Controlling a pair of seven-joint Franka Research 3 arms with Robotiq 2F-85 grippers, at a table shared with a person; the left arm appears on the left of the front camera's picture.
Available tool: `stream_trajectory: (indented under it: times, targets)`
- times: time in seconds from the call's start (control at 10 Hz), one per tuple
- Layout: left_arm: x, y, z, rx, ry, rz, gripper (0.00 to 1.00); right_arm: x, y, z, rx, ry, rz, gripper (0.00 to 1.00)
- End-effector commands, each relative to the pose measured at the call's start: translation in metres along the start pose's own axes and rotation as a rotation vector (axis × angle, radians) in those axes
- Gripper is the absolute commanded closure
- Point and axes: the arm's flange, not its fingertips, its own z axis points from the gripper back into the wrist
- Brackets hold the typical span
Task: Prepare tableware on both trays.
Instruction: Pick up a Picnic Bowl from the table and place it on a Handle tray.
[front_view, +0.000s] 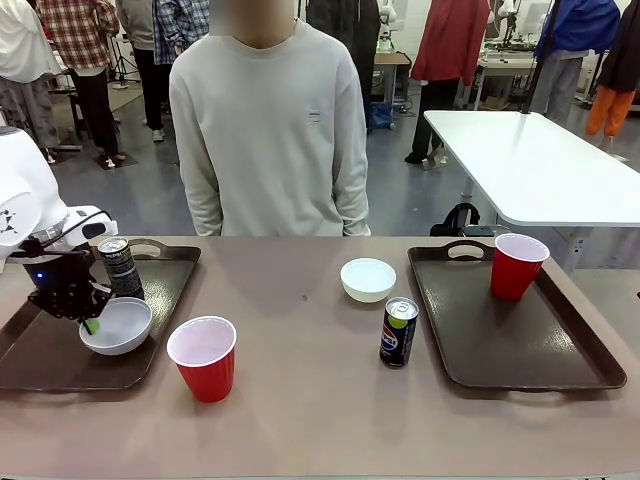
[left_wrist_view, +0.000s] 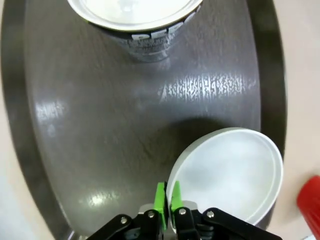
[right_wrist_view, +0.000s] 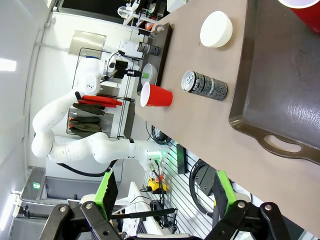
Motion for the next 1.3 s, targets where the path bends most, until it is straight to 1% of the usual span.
stream_trajectory:
  times: [0.0, 0.1, 0.2, 0.3, 0.4, 0.5, 0.6, 0.7, 0.8, 0.9, 1.0, 1.1, 1.2]
  targets:
    - [-0.022, 0.002, -0.013, -0.026, 0.020, 0.014, 0.96, 0.000, -0.001, 0.000, 0.013, 0.007, 0.011, 0.00]
    - [-0.022, 0.004, -0.007, -0.036, 0.021, -0.004, 0.36, 0.000, -0.001, 0.000, 0.013, 0.007, 0.011, 0.00]
    - [-0.025, 0.005, 0.002, -0.039, 0.009, -0.002, 0.36, 0.000, -0.001, 0.000, 0.013, 0.007, 0.011, 0.00]
    - [-0.029, 0.009, 0.013, -0.036, 0.009, -0.006, 0.00, 0.000, -0.001, 0.000, 0.013, 0.007, 0.011, 0.00]
    - [-0.033, 0.012, 0.025, -0.038, 0.012, -0.012, 0.72, 0.000, -0.001, 0.000, 0.013, 0.007, 0.011, 0.00]
    - [-0.038, 0.015, 0.037, -0.045, 0.009, -0.021, 0.00, 0.000, -0.001, 0.000, 0.013, 0.007, 0.011, 0.00]
    - [-0.043, 0.018, 0.052, -0.068, 0.011, -0.024, 0.52, 0.000, -0.001, 0.000, 0.013, 0.007, 0.011, 0.00]
    - [-0.046, 0.020, 0.068, -0.101, 0.007, -0.043, 0.00, 0.000, -0.001, 0.000, 0.013, 0.007, 0.011, 0.00]
    - [-0.053, 0.020, 0.087, -0.187, 0.010, -0.070, 0.32, 0.000, -0.001, 0.000, 0.013, 0.007, 0.011, 0.00]
    - [-0.062, 0.024, 0.112, -0.284, 0.009, -0.108, 0.00, 0.000, -0.001, 0.000, 0.013, 0.007, 0.011, 0.00]
    - [-0.075, 0.031, 0.135, -0.405, 0.020, -0.175, 0.13, 0.000, -0.001, 0.000, 0.013, 0.007, 0.011, 0.00]
    - [-0.082, 0.047, 0.152, -0.500, 0.064, -0.230, 0.00, 0.000, -0.001, 0.000, 0.013, 0.007, 0.011, 0.00]
    - [-0.086, 0.082, 0.178, -0.591, 0.072, -0.251, 0.00, 0.000, -0.001, 0.000, 0.013, 0.007, 0.011, 0.00]
